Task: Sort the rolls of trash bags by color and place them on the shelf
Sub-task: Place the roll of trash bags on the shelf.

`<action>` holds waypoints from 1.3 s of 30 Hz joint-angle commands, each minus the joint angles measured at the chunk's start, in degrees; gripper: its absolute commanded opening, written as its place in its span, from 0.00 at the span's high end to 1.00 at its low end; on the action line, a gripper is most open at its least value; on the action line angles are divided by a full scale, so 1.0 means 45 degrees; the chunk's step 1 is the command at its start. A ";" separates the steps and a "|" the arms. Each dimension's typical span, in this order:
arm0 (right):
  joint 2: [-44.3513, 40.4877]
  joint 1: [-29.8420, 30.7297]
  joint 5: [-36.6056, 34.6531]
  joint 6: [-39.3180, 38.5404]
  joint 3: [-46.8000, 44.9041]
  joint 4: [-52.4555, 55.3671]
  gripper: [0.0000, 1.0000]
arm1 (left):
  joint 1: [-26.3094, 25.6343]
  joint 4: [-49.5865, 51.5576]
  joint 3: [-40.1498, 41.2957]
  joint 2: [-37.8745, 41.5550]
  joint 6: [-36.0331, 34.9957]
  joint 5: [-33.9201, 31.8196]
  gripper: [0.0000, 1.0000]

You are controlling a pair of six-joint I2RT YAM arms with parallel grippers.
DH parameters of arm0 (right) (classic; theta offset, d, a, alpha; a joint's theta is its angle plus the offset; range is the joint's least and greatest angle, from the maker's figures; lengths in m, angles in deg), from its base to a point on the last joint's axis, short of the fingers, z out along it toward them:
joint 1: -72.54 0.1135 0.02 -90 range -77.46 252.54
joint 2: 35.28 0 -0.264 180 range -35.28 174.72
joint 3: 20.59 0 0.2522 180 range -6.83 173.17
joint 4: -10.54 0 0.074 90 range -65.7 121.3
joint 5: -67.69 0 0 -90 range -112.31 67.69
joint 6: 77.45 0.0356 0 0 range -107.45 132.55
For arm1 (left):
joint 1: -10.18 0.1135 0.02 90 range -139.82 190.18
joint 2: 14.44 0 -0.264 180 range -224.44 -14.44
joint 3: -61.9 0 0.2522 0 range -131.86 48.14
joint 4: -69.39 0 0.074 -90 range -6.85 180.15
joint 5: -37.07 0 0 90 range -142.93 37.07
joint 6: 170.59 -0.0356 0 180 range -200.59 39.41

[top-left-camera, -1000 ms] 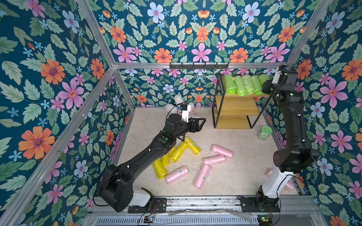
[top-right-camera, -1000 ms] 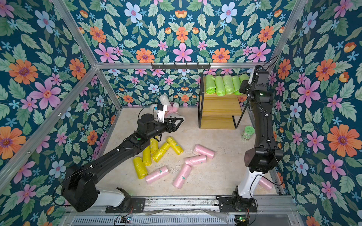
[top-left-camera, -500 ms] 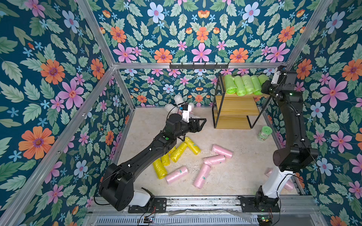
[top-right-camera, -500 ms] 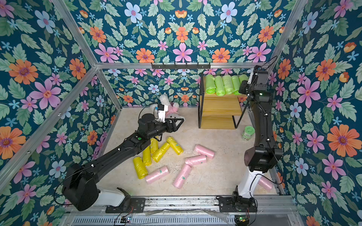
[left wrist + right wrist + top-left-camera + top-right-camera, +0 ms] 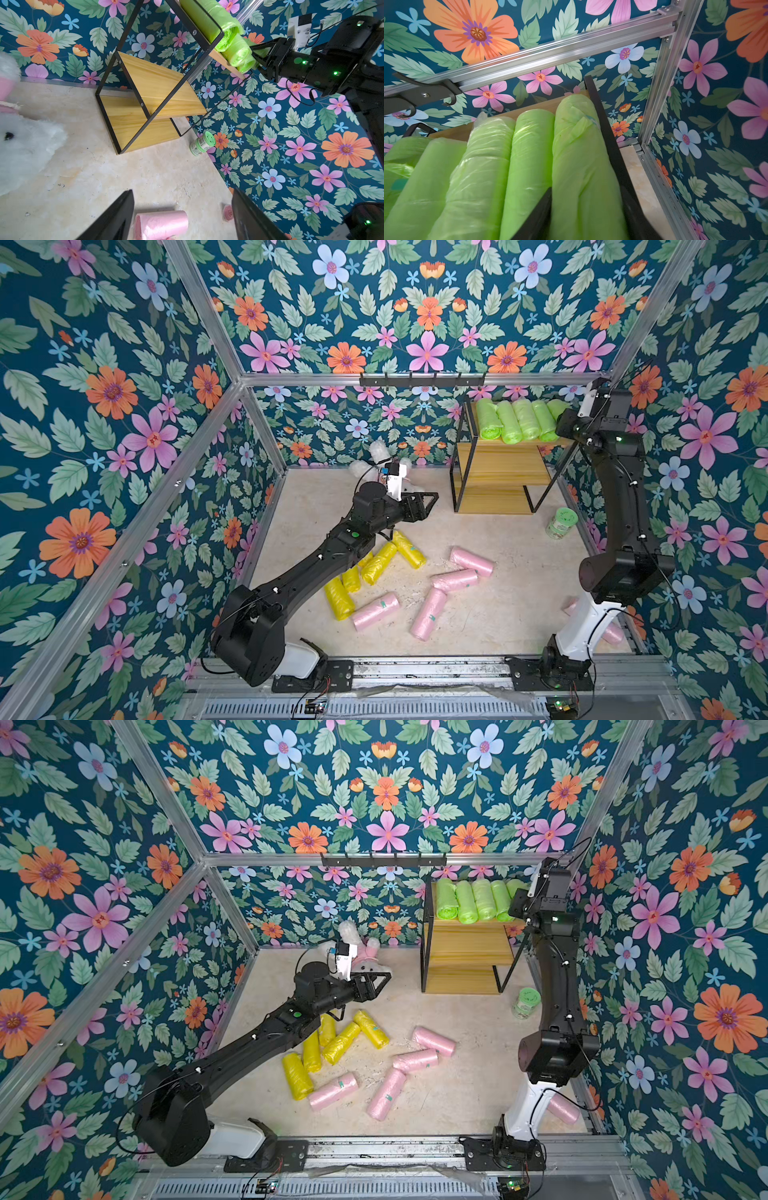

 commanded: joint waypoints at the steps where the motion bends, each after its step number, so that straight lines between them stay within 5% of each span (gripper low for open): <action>1: 0.0051 -0.0043 -0.0285 -0.0128 0.0123 -0.0087 0.49 | -0.0006 -0.0389 0.0049 0.0136 0.0017 0.0063 0.21; 26: -0.0507 -0.0180 0.0599 0.0016 0.0341 -0.0269 0.24 | -0.0005 0.0599 -0.0049 0.0230 -0.0916 -0.0190 0.19; 34: -0.2696 0.0660 0.0362 0.0112 -0.1942 -0.1271 0.21 | -0.0005 0.1613 0.0160 0.0088 -0.1708 -0.0251 0.19; 39: -0.5474 0.2026 -0.0143 0.0426 -0.5589 -0.2812 0.21 | -0.0005 0.1946 0.1008 0.0306 -0.2106 -0.0618 0.19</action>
